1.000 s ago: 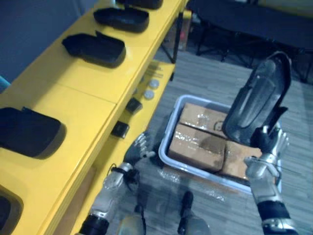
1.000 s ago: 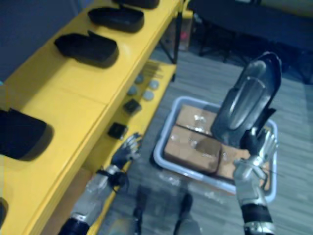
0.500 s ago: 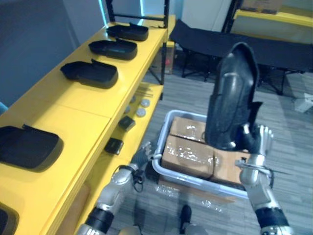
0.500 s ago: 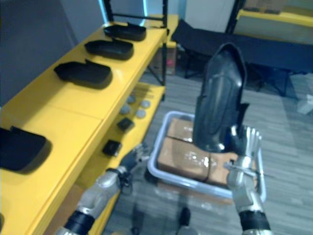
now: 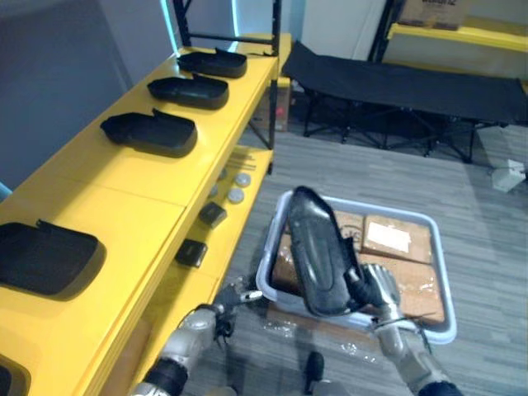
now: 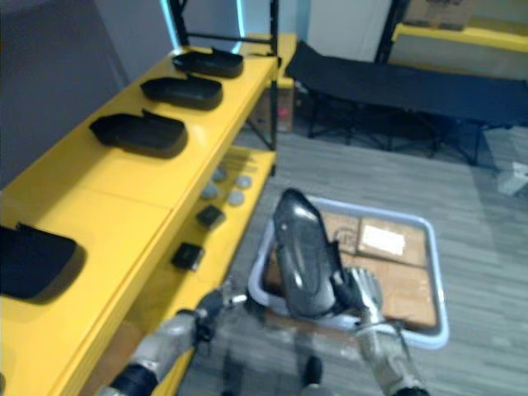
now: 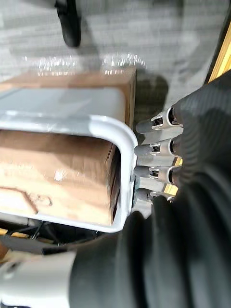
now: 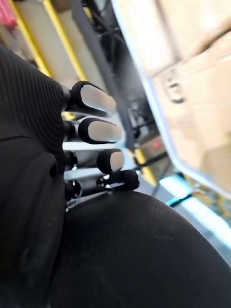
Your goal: Walk over and take plastic housings, then place them on the shelf
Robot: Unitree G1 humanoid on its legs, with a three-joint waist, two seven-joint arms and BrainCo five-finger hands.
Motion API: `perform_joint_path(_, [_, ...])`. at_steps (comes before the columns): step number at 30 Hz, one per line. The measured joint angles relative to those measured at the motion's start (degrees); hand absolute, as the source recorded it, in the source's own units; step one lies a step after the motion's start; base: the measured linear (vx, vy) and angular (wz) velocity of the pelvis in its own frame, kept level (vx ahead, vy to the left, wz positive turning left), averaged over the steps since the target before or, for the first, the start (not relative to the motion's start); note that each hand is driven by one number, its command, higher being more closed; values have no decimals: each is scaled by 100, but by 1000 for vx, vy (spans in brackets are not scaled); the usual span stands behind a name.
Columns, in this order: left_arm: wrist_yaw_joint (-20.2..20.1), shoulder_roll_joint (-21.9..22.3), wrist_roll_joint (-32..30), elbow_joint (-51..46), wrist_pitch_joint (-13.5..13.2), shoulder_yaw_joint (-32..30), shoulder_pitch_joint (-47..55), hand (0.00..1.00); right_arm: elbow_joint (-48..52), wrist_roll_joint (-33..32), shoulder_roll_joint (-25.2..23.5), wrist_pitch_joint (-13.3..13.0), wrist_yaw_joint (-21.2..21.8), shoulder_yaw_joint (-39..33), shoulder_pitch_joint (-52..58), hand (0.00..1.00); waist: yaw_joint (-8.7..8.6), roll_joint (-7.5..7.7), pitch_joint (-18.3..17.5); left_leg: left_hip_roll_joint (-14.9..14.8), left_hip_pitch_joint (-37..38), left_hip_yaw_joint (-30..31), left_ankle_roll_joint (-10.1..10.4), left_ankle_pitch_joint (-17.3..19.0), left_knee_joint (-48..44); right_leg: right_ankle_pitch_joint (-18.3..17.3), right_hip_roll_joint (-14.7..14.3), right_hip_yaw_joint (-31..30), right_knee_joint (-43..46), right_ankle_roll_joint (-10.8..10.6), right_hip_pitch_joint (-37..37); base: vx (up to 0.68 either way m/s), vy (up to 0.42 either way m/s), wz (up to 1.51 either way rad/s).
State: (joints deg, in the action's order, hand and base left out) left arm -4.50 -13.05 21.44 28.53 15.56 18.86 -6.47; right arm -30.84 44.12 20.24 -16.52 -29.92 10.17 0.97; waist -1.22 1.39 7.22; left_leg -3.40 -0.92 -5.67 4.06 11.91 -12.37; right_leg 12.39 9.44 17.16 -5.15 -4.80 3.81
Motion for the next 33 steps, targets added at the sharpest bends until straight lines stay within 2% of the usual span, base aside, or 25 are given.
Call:
perform_joint_path(9, [259, 14, -171, 392, 64, -29, 114, 0, -365, 231, -120, -67, 18, 325, 126, 100, 32, 7, 4, 1, 94, 41, 3, -8, 28, -17, 2, 38, 0, -18, -109, 0, 0, 0])
perform_joint_path(13, [458, 84, -165, 705, 161, -210, 117, 0, -397, 275, -187, -80, 62, 548, 205, 100, 34, 68, -6, 6, 189, 51, 1, -11, 87, -89, 9, 67, 0, -76, -196, 3, 0, 1])
perform_joint_path(20, [836, 188, -101, 936, 141, -390, 117, 0, -627, 474, -289, -112, 156, 791, 298, 100, 36, 129, -32, 20, 197, 138, 2, -11, 96, -88, 24, 161, 1, -69, -246, 34, 7, 7])
perform_joint_path(29, [1102, 226, 374, 960, -359, -532, 82, 0, -628, 619, -309, -109, 370, 941, 346, 100, 38, 189, -16, 48, 384, 112, -1, -13, 187, -102, 52, 156, -1, -84, -389, -1, 4, 0])
perform_joint_path(33, [1027, 212, 954, 325, -516, -535, 82, 0, -625, 615, -307, -56, 380, 928, 340, 100, 50, 179, -10, 38, 380, 103, -1, -13, 189, -104, 43, 156, 0, -81, -382, 0, 0, 0])
